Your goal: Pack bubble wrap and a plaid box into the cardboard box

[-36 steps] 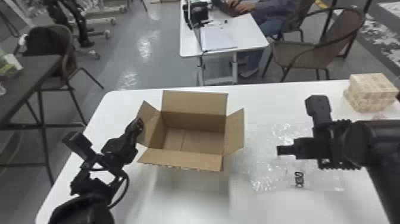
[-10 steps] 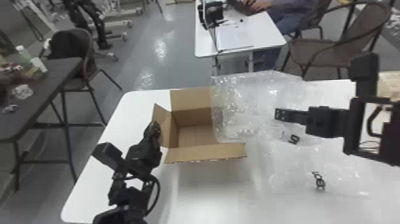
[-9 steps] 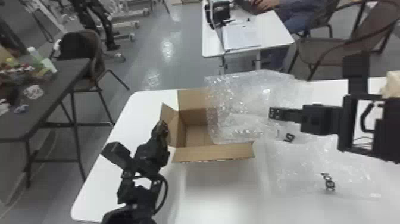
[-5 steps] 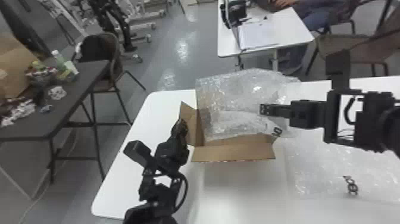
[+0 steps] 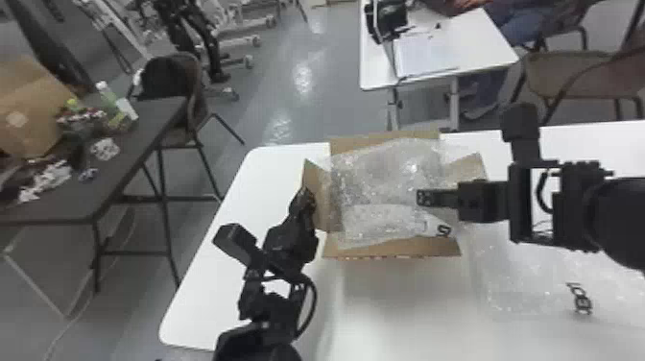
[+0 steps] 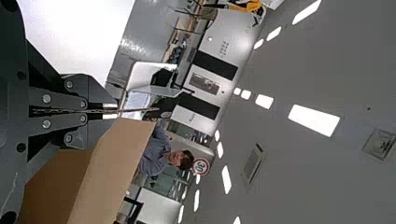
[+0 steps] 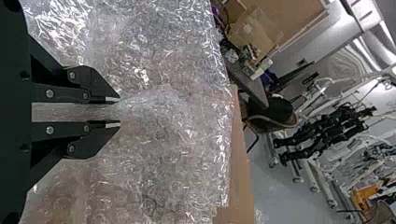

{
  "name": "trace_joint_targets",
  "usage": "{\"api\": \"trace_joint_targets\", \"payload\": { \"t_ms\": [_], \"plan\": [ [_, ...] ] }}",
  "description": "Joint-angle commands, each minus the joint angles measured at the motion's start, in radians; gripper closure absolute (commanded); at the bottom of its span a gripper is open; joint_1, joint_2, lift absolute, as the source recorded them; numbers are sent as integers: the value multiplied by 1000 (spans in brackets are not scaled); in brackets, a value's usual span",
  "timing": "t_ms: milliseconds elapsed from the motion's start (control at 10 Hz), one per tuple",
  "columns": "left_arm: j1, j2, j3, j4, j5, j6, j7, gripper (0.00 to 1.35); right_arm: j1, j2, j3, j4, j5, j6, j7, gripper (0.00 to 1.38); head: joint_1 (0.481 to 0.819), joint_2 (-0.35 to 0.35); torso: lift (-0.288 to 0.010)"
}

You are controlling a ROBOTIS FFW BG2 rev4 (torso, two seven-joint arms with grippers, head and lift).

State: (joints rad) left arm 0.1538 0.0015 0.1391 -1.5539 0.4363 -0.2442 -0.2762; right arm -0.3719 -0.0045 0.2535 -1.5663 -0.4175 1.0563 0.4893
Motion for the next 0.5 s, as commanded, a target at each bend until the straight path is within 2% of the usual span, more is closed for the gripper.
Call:
{"api": "trace_joint_targets", "payload": {
  "t_ms": [0, 100, 400],
  "plan": [
    [1, -4, -1, -2, 6, -4, 0, 1219, 1, 5, 1, 22, 71, 4, 0, 1032, 695, 347, -110],
    [1, -4, -6, -2, 7, -7, 0, 1219, 1, 5, 3, 55, 97, -36, 0, 1032, 695, 340, -110],
    [1, -2, -16, -2, 19, -14, 0, 1219, 5, 5, 36, 267, 65, -318, 12, 1032, 695, 323, -110]
  ]
}}
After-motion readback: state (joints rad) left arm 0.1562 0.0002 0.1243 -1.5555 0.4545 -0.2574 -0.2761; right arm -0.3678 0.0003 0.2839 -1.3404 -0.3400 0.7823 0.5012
